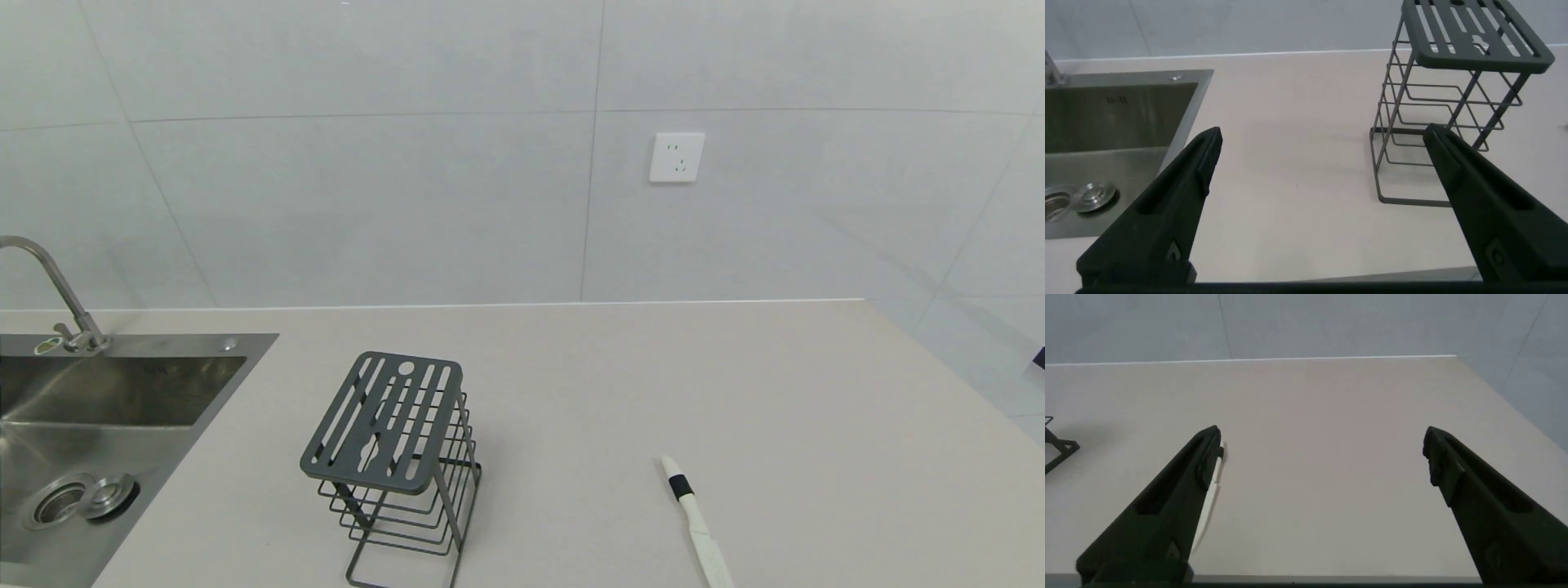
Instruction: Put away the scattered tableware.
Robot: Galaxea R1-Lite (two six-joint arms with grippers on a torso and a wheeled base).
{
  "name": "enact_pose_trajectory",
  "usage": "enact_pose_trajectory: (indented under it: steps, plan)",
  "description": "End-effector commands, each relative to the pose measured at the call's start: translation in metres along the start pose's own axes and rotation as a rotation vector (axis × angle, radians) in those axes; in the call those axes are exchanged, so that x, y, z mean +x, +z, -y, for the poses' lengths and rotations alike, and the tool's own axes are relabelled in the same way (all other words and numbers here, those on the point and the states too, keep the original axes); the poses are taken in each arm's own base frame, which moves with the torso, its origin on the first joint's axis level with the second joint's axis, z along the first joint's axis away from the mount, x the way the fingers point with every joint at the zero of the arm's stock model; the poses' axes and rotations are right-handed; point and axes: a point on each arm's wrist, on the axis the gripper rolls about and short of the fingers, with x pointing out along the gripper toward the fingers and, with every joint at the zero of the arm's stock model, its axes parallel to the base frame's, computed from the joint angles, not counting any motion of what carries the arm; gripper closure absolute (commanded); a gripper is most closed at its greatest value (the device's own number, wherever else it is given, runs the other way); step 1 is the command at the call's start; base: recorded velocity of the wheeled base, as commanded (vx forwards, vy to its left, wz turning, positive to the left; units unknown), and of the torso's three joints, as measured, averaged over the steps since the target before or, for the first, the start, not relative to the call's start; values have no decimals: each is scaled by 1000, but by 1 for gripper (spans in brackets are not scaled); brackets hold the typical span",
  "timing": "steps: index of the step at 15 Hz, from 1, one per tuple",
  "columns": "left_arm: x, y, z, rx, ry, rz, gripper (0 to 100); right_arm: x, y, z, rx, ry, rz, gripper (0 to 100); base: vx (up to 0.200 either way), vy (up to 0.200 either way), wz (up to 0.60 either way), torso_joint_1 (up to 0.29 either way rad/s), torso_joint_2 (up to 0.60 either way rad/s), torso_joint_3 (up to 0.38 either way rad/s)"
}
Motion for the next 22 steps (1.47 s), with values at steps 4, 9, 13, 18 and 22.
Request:
enact_pose_trajectory:
  steps: [4,9,13,18,22]
  plan:
    - [0,0,0,15,3,-1,0,0,0,0,6,1,-4,0,0,0,0,0,0,0]
    - [0,0,0,18,5,0,0,0,0,0,8,-1,-4,0,0,0,0,0,0,0]
    - [0,0,0,18,3,0,0,-1,16,0,14,-14,156,0,0,0,0,0,0,0]
    - [0,0,0,18,-1,-1,0,-11,52,-7,24,252,228,0,0,0,0,0,0,0]
    - [0,0,0,18,-3,-1,0,14,79,-9,64,384,-8,0,0,0,0,0,0,0]
